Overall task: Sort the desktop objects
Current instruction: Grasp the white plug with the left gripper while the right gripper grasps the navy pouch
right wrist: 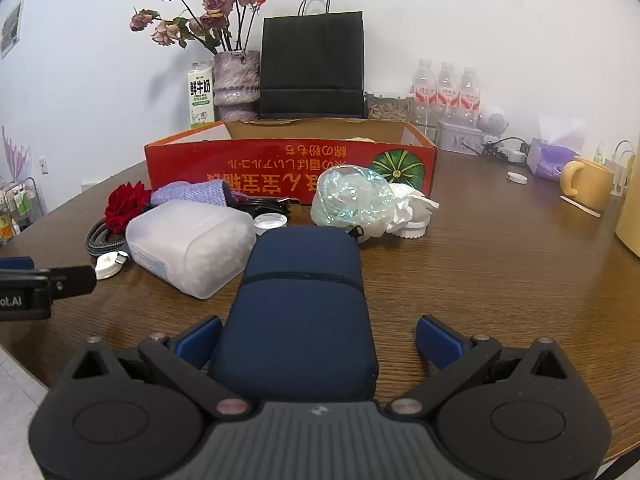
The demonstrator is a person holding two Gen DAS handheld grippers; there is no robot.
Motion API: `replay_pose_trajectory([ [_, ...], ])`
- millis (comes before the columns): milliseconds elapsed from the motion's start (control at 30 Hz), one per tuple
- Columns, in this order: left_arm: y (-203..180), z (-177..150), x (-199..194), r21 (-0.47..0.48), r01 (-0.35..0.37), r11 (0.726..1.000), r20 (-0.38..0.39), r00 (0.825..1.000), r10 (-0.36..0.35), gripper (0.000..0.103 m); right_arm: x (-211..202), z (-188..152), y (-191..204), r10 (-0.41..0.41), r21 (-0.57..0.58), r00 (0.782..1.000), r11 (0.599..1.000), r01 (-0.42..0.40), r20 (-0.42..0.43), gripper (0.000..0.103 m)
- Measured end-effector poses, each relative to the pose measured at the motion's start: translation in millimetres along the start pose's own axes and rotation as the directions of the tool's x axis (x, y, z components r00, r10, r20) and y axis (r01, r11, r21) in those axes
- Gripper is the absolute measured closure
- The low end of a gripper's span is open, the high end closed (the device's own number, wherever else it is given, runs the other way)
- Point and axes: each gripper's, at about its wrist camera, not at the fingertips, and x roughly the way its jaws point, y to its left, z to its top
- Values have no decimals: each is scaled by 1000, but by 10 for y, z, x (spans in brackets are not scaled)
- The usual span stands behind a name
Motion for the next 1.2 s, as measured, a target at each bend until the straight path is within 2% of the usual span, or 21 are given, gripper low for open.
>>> replay_pose_trajectory([
  [233,-35,0,51,17,14,1000,-11,1000,-14,0,-8,5,17,33,-21,999,999,-34,-8,0],
  [400,-60,44,94,36,20,999,1,1000,-20,1,8,47,48,27,-18,999,999,-28,-32,0],
  [567,-77,111,164,56,30,998,-6,1000,-30,31,39,84,18,5,-5,999,1000,-6,-45,3],
  [767,-131,140,214,79,53,995,-17,999,-52,46,31,122,-6,33,-2,998,999,-33,-50,15],
  [900,-165,155,249,84,70,994,-34,997,-67,52,28,162,1,57,-4,997,998,-57,-59,25],
  [967,-176,151,275,84,71,994,-49,997,-67,64,22,171,10,64,-11,996,998,-65,-64,29],
  [1000,-179,150,279,83,74,994,-48,996,-70,65,19,175,16,63,-12,996,998,-64,-66,30],
  [1067,-183,149,272,81,80,993,-49,996,-77,75,16,177,17,65,-14,995,998,-66,-71,31],
  [1200,-189,143,264,87,81,993,-51,996,-76,75,5,180,8,68,-12,995,998,-69,-73,32],
])
